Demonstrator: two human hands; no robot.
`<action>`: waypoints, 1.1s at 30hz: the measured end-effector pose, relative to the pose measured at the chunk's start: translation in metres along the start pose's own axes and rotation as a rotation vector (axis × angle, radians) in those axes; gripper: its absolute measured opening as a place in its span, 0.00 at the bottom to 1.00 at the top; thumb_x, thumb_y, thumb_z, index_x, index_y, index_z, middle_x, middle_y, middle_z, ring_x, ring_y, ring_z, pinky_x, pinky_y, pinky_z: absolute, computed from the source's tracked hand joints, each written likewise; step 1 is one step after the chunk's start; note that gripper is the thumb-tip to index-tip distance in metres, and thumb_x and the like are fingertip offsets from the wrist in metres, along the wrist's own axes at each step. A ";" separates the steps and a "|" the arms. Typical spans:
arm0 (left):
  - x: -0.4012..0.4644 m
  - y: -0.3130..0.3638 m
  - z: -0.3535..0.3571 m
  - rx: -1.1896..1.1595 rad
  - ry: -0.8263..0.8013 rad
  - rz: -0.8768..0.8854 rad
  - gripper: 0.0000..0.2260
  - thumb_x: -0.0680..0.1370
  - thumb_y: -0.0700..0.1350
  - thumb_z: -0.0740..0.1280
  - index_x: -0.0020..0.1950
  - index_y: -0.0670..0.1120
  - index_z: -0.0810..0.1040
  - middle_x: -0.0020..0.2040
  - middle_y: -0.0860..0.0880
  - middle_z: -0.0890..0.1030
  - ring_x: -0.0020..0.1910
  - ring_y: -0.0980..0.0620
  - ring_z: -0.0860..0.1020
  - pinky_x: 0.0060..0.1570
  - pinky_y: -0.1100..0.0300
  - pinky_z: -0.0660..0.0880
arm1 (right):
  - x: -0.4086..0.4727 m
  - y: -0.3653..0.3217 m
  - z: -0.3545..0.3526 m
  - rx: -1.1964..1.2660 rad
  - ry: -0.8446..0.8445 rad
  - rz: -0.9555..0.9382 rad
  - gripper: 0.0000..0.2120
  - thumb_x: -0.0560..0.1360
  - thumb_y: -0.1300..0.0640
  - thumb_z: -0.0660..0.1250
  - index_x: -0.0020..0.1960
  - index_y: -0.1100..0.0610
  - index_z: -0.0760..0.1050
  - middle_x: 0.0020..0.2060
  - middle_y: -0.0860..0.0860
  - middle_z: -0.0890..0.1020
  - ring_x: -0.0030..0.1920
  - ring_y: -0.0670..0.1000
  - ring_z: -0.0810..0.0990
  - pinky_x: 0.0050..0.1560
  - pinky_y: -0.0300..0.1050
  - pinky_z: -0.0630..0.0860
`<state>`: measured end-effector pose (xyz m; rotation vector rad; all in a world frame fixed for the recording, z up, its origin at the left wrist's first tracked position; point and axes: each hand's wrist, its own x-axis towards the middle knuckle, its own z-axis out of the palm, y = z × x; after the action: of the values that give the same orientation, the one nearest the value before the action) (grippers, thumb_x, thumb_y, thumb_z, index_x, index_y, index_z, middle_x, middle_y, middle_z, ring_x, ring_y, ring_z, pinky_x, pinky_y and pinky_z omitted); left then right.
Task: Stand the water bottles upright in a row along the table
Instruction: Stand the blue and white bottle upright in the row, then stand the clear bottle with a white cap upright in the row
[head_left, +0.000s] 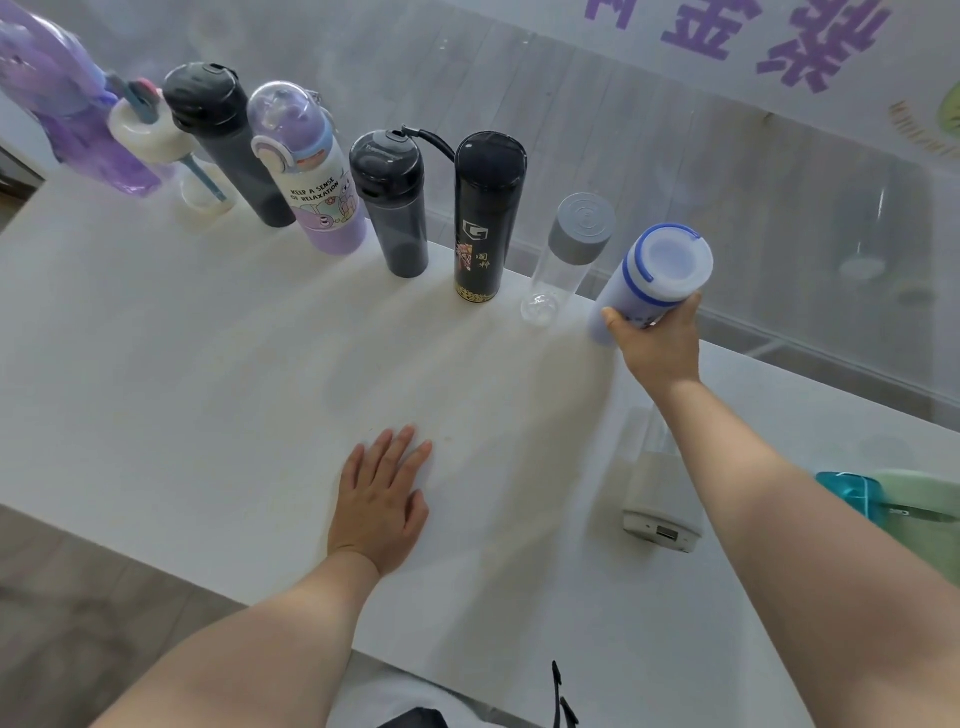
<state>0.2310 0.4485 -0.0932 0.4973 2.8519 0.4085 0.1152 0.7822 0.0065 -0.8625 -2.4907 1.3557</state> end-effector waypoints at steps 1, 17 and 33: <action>0.000 0.000 0.000 0.002 -0.002 0.000 0.25 0.75 0.50 0.55 0.73 0.52 0.64 0.75 0.50 0.63 0.75 0.47 0.59 0.72 0.44 0.53 | 0.000 0.000 -0.001 -0.005 -0.005 0.005 0.33 0.69 0.53 0.75 0.66 0.61 0.62 0.53 0.46 0.73 0.50 0.47 0.73 0.48 0.36 0.67; -0.001 0.002 -0.001 0.025 -0.002 -0.013 0.26 0.75 0.50 0.53 0.73 0.52 0.64 0.76 0.49 0.62 0.75 0.47 0.58 0.73 0.46 0.51 | -0.077 0.060 -0.084 -0.488 -0.266 -0.476 0.27 0.71 0.75 0.61 0.66 0.56 0.74 0.66 0.53 0.74 0.66 0.55 0.69 0.68 0.53 0.67; -0.002 0.003 0.001 0.040 0.018 -0.017 0.26 0.74 0.50 0.53 0.73 0.52 0.64 0.76 0.49 0.63 0.75 0.48 0.58 0.73 0.47 0.51 | -0.095 0.121 -0.119 -1.161 -0.579 -0.849 0.49 0.57 0.66 0.76 0.74 0.48 0.60 0.74 0.57 0.61 0.71 0.63 0.61 0.67 0.60 0.65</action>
<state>0.2335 0.4504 -0.0929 0.4784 2.8847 0.3555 0.2908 0.8633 -0.0135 0.6409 -3.3379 -0.2450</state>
